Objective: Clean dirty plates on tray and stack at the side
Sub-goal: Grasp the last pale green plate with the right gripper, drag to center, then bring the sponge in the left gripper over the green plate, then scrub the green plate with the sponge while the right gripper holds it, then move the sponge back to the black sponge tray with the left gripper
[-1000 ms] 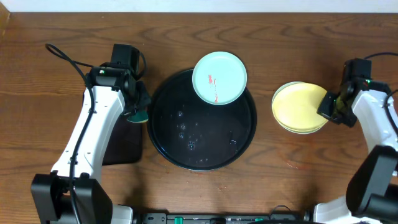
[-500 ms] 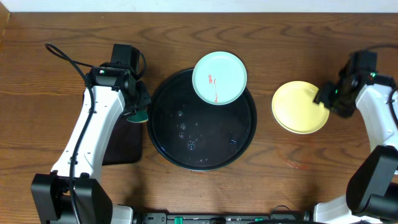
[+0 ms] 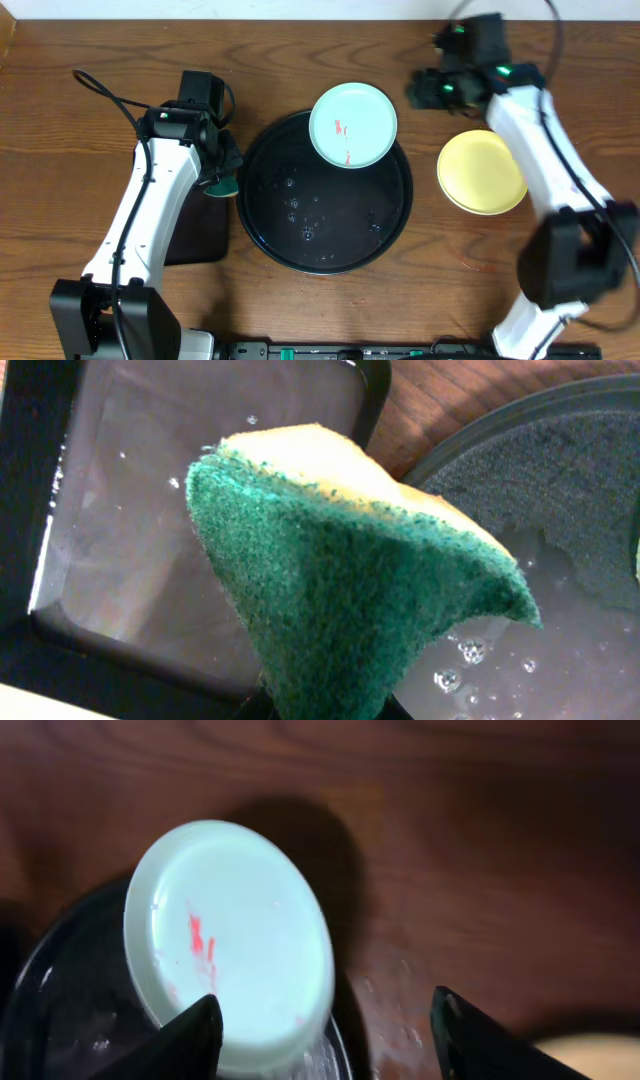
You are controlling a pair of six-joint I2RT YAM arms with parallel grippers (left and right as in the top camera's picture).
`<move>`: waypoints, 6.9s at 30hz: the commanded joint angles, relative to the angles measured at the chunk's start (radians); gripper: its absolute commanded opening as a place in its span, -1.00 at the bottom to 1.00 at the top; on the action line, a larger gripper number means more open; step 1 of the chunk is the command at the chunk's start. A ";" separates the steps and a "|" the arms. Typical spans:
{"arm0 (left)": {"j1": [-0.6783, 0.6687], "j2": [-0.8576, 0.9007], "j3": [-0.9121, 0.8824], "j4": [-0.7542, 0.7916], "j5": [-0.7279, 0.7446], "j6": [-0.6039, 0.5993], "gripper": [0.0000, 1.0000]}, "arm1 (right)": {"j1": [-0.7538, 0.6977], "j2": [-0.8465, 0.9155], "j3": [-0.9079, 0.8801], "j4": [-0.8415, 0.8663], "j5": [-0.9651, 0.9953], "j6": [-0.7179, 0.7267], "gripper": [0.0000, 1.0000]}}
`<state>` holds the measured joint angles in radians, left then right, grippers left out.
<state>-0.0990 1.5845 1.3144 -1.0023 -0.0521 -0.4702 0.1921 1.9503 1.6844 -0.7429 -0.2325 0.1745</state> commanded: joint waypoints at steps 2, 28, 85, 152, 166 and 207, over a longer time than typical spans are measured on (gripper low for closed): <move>0.004 0.006 0.016 -0.003 -0.013 0.010 -0.85 | 0.014 0.163 0.151 -0.008 0.006 -0.047 0.27; 0.004 0.006 0.016 -0.003 -0.013 0.010 -0.85 | 0.045 0.383 0.233 -0.061 -0.064 -0.105 -0.98; -0.304 0.315 0.016 0.365 0.176 0.143 -0.85 | 0.272 0.188 -0.236 -0.090 -0.008 0.146 -0.98; -0.358 0.456 0.017 0.437 0.391 0.409 -0.85 | 0.272 0.188 -0.239 -0.087 -0.008 0.146 -0.98; -0.358 0.456 0.017 0.479 -0.296 0.201 -0.85 | 0.272 0.188 -0.239 -0.087 -0.007 0.146 -0.98; -0.253 0.456 0.264 0.060 -0.077 0.265 -0.85 | 0.272 0.188 -0.239 -0.087 -0.008 0.146 -0.98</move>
<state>-0.3935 2.0312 1.4796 -0.8581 -0.0677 -0.1829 0.4522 2.1109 1.4750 -0.8249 -0.2543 0.3279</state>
